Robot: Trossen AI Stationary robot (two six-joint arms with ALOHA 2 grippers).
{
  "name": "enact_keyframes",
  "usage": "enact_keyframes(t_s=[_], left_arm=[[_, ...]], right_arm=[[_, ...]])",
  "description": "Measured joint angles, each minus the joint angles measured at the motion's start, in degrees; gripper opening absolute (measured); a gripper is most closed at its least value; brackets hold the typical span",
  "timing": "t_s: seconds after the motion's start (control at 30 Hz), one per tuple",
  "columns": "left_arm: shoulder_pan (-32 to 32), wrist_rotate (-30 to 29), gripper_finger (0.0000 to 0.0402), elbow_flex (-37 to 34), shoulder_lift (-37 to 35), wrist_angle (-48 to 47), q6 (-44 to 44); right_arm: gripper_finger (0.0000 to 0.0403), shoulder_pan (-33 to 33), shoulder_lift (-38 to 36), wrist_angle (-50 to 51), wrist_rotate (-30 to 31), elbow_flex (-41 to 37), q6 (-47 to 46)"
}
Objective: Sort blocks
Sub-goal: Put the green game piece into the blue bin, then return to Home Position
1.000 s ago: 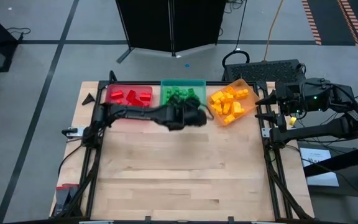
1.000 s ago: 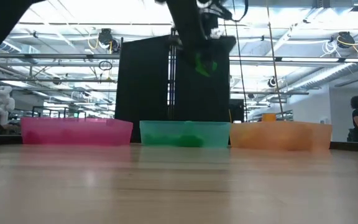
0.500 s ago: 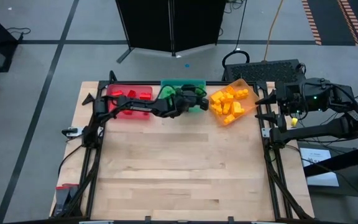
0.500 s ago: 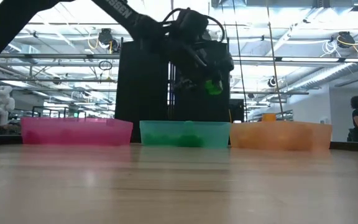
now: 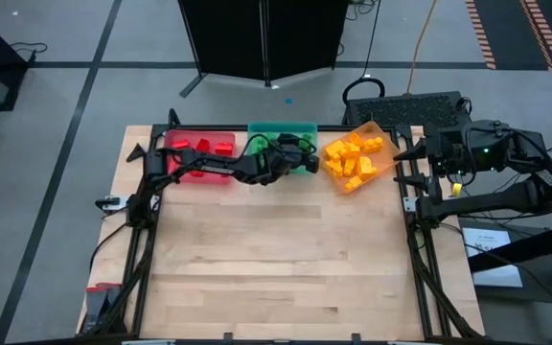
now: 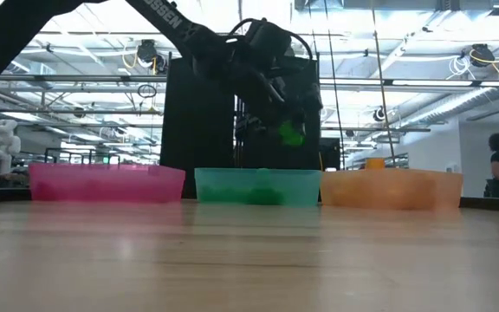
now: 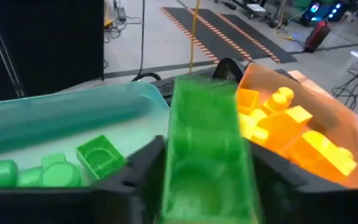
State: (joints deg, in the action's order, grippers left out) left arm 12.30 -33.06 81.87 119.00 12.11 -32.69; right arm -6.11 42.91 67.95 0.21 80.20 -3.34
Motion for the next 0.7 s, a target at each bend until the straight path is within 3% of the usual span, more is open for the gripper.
enact_keyframes(t_s=[0.13, 0.23, 0.33, 0.53, 0.63, 0.7], left_arm=[[0.6, -0.1, 0.0281, 0.0, 0.0, 0.3, 0.0], [0.8, -0.1, 0.0322, 0.0, 0.0, 0.1, -0.2], [0.9, 2.2, 0.0334, 0.1, 0.0, 0.2, -3.3], [0.6, 20.0, 0.0337, 0.3, -6.6, 0.5, -9.8], [0.3, 26.3, 0.0337, 0.3, -13.3, -0.4, -1.9], [-0.3, 26.9, 0.0338, 0.3, -19.5, -1.6, 4.5]], right_arm=[[0.0258, 0.0, 0.0, 0.0, 0.0, 0.0, 0.0], [0.0258, 0.0, 0.0, 0.2, 0.0, 0.0, 0.0], [0.0258, 0.0, 0.0, 1.0, 0.0, 0.0, 0.0], [0.0258, 0.0, -2.2, -0.8, 0.0, 0.0, 0.2], [0.0258, 0.0, -6.1, -2.9, 0.0, 0.0, 1.7], [0.0258, 0.0, -9.8, -4.6, 0.5, 0.0, 2.6]])
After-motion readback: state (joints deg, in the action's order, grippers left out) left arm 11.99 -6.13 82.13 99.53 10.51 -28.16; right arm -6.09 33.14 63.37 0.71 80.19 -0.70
